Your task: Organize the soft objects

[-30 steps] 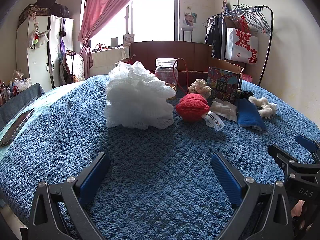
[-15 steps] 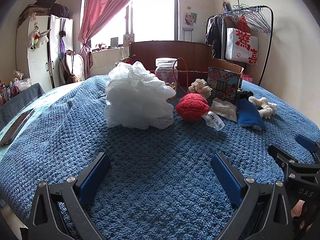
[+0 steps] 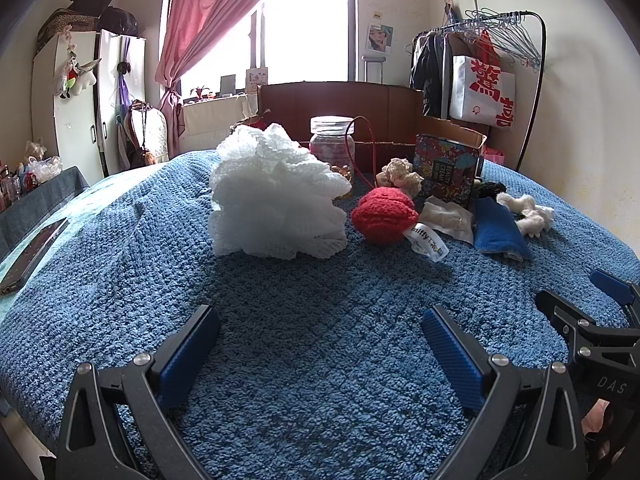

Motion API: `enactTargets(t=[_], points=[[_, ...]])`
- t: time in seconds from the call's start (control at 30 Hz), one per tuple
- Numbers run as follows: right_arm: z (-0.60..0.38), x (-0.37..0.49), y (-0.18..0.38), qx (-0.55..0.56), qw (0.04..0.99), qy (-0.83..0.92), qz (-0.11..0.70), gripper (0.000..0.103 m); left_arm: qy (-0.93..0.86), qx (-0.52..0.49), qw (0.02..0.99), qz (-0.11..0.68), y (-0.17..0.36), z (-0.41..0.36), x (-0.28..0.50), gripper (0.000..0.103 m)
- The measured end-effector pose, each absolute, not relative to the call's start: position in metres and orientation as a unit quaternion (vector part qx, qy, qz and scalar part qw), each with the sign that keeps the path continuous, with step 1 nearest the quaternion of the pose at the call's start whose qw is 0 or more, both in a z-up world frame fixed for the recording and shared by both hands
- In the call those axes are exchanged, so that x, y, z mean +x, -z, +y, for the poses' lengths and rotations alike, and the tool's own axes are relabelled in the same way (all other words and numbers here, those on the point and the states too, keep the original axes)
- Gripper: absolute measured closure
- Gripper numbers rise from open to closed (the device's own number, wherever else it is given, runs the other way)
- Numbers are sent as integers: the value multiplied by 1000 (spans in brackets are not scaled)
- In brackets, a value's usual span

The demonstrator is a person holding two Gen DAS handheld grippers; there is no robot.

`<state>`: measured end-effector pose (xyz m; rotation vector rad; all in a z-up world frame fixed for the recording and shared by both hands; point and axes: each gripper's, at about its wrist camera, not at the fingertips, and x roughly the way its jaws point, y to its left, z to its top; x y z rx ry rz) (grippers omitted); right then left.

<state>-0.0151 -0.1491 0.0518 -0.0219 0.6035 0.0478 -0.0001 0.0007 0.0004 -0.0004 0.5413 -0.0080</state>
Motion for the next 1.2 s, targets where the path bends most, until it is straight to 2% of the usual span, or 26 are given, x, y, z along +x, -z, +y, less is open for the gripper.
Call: enactTargets(t=[0.47, 0.87, 1.2], points=[[-163, -4, -62, -6, 951, -20, 308, 0, -9, 6, 967, 254, -24, 23, 0, 0], [-200, 29, -91, -16, 948, -13, 318, 0, 14, 15, 960, 281, -49, 40, 36, 0], [-234, 89, -90, -26, 912, -73, 402, 0, 56, 29, 941, 334, -50, 42, 80, 0]])
